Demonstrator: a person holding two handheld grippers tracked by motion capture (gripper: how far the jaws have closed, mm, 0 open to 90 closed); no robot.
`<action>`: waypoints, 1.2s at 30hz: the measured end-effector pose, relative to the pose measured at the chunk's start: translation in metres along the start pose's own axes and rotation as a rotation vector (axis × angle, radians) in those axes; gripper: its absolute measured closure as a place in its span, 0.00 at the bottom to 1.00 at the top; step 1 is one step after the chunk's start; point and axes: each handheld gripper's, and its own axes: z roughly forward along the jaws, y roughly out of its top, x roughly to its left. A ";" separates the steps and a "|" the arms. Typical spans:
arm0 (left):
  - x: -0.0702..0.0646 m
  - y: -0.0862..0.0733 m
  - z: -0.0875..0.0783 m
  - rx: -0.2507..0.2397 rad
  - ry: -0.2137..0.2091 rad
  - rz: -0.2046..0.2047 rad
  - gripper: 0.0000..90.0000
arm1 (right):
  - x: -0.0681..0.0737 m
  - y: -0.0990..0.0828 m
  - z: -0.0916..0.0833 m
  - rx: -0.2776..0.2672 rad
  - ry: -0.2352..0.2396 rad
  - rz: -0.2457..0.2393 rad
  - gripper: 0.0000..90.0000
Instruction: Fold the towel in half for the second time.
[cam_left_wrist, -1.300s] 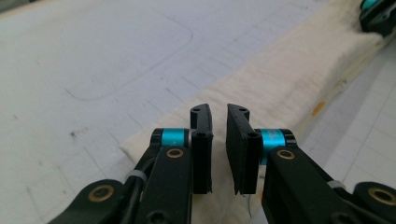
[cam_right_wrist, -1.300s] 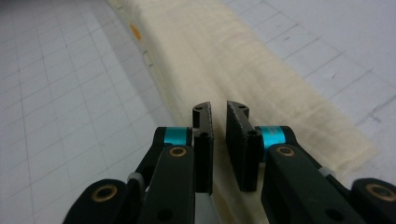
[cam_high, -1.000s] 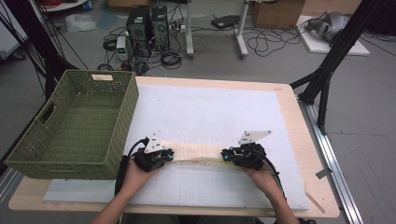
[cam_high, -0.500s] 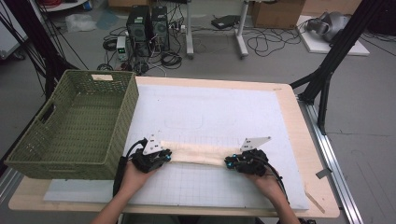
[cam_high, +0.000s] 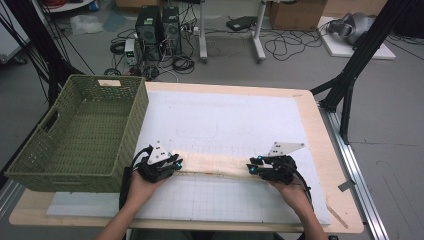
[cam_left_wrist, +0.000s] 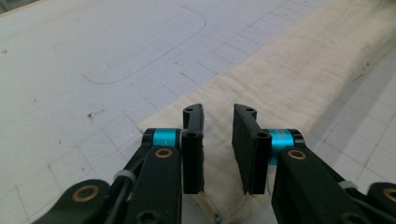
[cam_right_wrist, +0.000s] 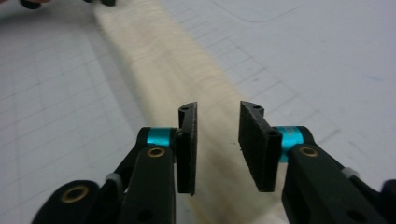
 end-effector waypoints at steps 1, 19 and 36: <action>0.001 -0.001 0.000 0.005 -0.008 -0.006 0.79 | -0.003 -0.001 -0.001 0.004 -0.012 0.002 0.71; 0.003 -0.012 0.000 0.059 -0.021 -0.003 0.75 | 0.001 -0.029 0.003 0.073 -0.057 -0.020 0.64; 0.007 -0.011 -0.014 -0.014 -0.021 -0.044 0.76 | 0.004 -0.026 -0.008 0.025 -0.077 0.003 0.67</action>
